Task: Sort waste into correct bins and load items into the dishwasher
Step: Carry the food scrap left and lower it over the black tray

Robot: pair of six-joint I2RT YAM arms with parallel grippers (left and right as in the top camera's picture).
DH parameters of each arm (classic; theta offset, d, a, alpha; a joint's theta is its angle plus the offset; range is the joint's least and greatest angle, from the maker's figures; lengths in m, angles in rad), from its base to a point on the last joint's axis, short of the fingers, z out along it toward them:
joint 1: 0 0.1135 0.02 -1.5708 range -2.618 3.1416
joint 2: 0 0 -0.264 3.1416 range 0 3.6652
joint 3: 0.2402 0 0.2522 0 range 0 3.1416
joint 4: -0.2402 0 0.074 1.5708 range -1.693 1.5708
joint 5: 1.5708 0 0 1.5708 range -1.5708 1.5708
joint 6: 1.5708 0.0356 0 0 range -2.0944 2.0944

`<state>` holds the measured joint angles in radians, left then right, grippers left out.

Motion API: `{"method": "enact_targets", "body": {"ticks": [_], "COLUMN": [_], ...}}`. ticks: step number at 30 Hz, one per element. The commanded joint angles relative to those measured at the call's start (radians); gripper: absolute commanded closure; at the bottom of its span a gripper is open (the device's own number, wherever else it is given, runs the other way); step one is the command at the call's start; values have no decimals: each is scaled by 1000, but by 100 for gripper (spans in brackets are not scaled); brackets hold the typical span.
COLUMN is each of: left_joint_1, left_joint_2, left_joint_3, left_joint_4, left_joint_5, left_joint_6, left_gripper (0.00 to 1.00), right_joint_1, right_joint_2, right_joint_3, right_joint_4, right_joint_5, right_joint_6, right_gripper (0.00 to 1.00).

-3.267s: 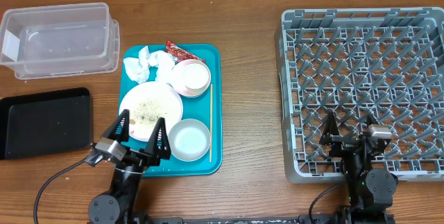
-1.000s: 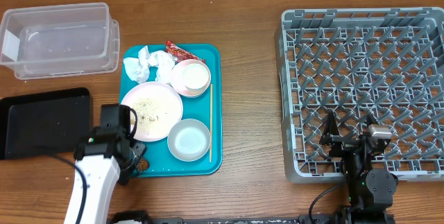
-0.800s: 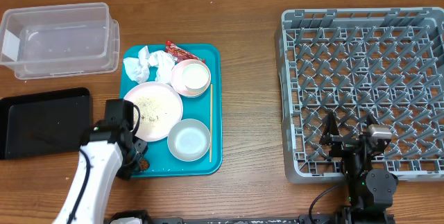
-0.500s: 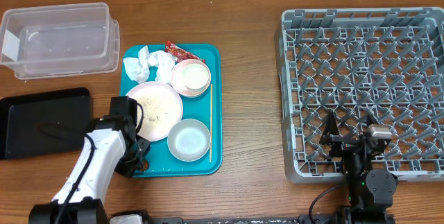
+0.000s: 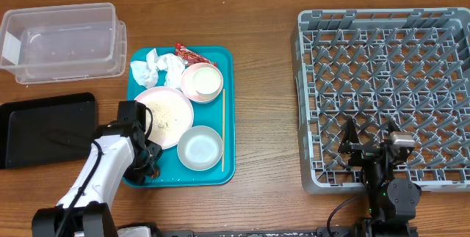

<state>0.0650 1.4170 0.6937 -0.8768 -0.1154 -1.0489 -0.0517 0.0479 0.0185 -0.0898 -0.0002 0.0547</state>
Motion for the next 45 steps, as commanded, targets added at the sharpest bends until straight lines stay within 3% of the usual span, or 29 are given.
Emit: {"method": "enact_targets", "body": {"ticks": [1,3,5,10,15,16,19,20,29,37,45], "left_joint_1": [-7,-7,-7,-8,-7,-7,-7,-7,-6,4,171], "left_joint_2": [10,10,10,10,10,10,10,10,9,8,8], "left_joint_3": [-13,-13,-13,-13,-13,-13,-13,-13,37,304,419], "left_joint_4": [-1,-1,0,-1,-2,-2,-5,-5,-61,-244,-164], "left_joint_5": [16,17,24,28,31,32,31,32,42,-34,-109], "left_joint_6": [-14,-14,-14,-2,23,25,26,32,47,89,84], "left_gripper": [43,38,44,46,69,81,89,95,96,96,96], "right_joint_1": [-2,-2,-2,-2,-2,-2,-2,-2,-2,-2,-2], "right_joint_2": [-10,-10,-10,-10,-10,-10,-10,-10,-10,-10,-10], "right_joint_3": [-10,-10,-10,-10,-10,-10,-10,-10,-10,-10,-10], "right_joint_4": [5,5,5,5,5,5,5,5,5,5,5], "right_joint_5": [-2,-2,-2,-2,-2,-2,-2,-2,-2,-2,-2], "right_joint_6": [-3,-3,-3,-3,-3,-3,-3,-3,-3,-3,-3], "right_gripper": [0,0,0,0,0,0,0,0,0,0,0]}}
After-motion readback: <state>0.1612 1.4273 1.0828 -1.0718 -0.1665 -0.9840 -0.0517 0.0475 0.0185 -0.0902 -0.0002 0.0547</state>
